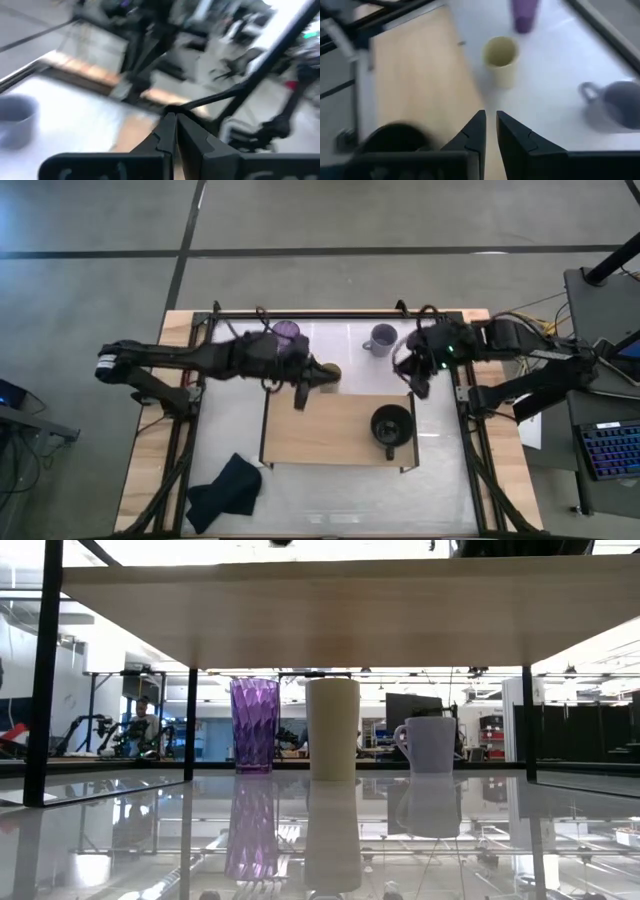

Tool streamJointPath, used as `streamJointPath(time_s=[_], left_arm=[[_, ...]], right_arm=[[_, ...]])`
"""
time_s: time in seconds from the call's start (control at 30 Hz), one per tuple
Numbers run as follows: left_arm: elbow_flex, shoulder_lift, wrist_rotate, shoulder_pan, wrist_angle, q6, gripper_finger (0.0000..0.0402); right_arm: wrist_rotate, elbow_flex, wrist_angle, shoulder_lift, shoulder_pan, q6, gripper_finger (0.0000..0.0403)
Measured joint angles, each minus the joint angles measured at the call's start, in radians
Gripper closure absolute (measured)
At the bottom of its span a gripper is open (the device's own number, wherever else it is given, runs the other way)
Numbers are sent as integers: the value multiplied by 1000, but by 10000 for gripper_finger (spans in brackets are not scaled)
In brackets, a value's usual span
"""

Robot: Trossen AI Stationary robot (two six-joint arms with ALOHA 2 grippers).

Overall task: Stack small to large cups/mugs on shelf
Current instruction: Put the gray mug on the shelf

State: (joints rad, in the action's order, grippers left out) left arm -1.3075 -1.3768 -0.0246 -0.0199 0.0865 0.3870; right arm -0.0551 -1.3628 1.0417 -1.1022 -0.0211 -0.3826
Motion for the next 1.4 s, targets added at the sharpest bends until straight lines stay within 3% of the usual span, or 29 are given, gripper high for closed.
streamJointPath(time_s=[0.17, 0.33, 0.53, 0.6, 0.73, 0.87, 1.13, 1.27, 1.4], left_arm=[[5, 21, -11, 97, 162, -9, 402], [6, 19, -123, 167, 192, -110, 402], [6, 19, -168, 288, 243, -257, 402], [6, 15, -217, 346, 257, -286, 402], [6, -11, -410, 476, 262, -298, 402], [6, -30, -512, 569, 261, -300, 402], [6, -43, -517, 641, 263, -334, 402], [6, -44, -517, 656, 263, -342, 402], [6, -44, -499, 681, 265, -342, 402]], right_arm=[[6, 1, -3, -39, -164, 22, 364], [9, -6, -72, -84, -273, 43, 364], [11, -40, -104, -179, -367, -23, 364], [11, -60, -85, -219, -392, -62, 364], [7, -116, -30, -304, -425, -107, 356], [-12, -176, 37, -375, -460, -116, 322], [0, -212, 267, -448, -619, -115, 238], [129, -172, 286, -437, -696, -115, 223], [150, -131, 274, -428, -742, -140, 224]])
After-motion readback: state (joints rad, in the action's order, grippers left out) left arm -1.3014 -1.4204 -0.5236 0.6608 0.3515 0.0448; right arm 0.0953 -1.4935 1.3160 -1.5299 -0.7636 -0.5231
